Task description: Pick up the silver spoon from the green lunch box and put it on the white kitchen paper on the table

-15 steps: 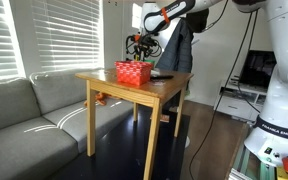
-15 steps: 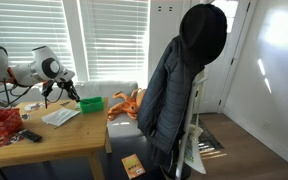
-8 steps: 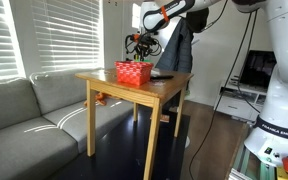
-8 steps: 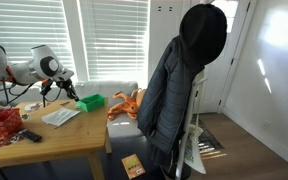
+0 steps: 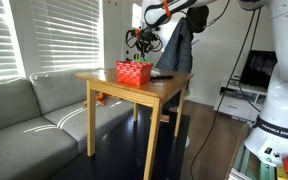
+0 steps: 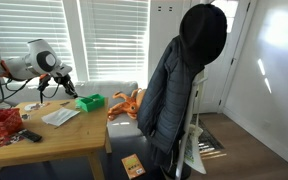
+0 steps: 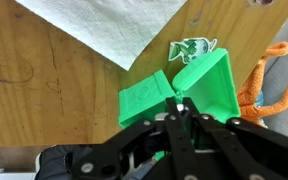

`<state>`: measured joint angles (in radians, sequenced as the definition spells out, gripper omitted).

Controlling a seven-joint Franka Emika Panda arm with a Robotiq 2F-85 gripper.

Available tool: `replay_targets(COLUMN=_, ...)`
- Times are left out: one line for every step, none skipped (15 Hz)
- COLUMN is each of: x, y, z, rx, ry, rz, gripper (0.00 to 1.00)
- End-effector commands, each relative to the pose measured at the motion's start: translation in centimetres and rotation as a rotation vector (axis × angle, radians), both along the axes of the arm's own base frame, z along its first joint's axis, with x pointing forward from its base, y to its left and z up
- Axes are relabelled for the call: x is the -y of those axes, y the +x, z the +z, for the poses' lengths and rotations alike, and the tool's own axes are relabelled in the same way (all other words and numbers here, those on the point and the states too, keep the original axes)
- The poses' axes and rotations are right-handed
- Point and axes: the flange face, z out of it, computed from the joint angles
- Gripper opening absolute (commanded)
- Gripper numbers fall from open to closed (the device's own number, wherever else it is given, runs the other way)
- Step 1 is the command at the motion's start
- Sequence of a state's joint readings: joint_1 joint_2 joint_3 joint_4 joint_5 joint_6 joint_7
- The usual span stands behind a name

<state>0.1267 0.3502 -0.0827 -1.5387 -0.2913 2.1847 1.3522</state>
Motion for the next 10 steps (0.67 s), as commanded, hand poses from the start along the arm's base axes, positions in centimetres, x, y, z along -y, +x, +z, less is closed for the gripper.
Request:
replay_targets(x=-0.5, y=-2.5, z=2.4, rx=0.021, ry=-0.013, rz=-0.005, gripper=0.03)
replay_targets(x=-0.7, y=-3.2, z=2.7, rx=0.029, ry=-0.019, rz=0.006, gripper=0.03)
replay_targets(x=-1.0, y=-4.1, z=3.1, rx=0.034, ry=-0.025, rz=0.020, gripper=0.03)
replay_targets(x=-1.2, y=-5.1, z=3.2, rx=0.033, ry=-0.032, rz=0.039, gripper=0.03)
replay_targets(x=-1.4, y=-6.1, z=3.4, rx=0.033, ry=-0.042, rz=0.058, gripper=0.03)
replay_targets(x=-1.5, y=-7.3, z=3.6, rx=0.034, ry=-0.052, rz=0.085, gripper=0.03)
replay_targets(x=-1.7, y=-8.3, z=3.7, rx=0.036, ry=-0.065, rz=0.108, gripper=0.03)
replay_targets(x=-1.8, y=-9.6, z=3.9, rx=0.038, ry=-0.076, rz=0.137, gripper=0.03)
replay_targets(x=-1.9, y=-10.9, z=3.9, rx=0.036, ry=-0.088, rz=0.174, gripper=0.03)
replay_targets(x=-2.0, y=-12.1, z=3.9, rx=0.034, ry=-0.100, rz=0.212, gripper=0.03)
